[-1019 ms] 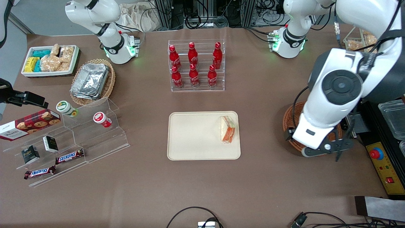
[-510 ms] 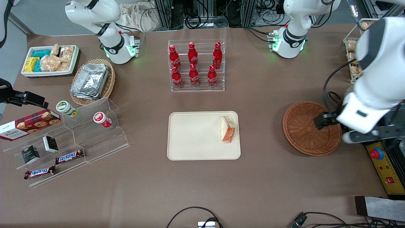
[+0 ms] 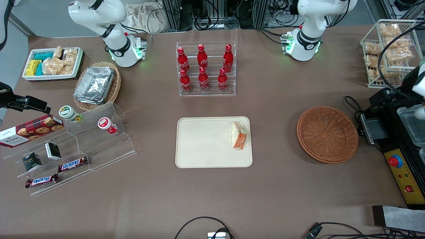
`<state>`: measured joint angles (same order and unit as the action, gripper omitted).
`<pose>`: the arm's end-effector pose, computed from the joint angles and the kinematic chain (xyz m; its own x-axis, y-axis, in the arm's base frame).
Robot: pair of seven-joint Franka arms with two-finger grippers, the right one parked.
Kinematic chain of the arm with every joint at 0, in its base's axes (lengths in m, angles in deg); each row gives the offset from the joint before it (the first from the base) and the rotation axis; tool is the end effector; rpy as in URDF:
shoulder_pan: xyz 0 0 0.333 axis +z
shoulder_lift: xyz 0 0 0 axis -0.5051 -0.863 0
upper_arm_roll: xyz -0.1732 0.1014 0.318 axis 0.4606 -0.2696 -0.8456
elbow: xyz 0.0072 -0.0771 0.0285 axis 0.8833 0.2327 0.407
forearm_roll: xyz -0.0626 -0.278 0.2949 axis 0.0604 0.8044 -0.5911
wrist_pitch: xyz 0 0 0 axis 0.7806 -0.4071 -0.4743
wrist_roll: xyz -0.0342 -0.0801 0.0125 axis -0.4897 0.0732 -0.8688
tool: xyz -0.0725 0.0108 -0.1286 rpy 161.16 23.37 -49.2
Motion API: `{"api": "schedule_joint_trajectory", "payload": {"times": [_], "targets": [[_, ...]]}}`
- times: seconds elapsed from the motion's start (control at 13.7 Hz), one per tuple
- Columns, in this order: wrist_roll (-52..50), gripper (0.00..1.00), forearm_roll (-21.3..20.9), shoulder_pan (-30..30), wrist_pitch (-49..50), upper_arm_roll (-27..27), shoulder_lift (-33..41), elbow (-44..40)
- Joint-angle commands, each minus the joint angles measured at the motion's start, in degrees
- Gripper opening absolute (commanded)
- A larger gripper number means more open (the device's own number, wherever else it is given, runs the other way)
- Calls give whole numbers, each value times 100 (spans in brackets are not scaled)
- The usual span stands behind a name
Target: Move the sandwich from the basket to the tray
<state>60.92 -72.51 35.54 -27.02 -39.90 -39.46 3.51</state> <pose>0.6080 -0.0234 0.6852 0.9951 0.0895 0.0421 0.0927 -0.9925 -0.0802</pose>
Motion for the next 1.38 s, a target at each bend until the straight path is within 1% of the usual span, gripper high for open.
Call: {"api": "schedule_joint_trajectory", "payload": {"times": [0.0, 0.15, 0.29, 0.66, 0.73, 0.95, 1.31], "targets": [[223, 100, 118, 78, 3, -160, 482, 405], [276, 100, 127, 61, -5, -179, 526, 414], [285, 100, 223, 52, -5, -187, 614, 501], [276, 100, 232, -27, -14, -187, 737, 493], [259, 100, 223, -88, -5, -187, 764, 545], [276, 100, 232, -89, -75, -187, 965, 1063], [268, 100, 241, -89, -76, -187, 992, 1108]]}}
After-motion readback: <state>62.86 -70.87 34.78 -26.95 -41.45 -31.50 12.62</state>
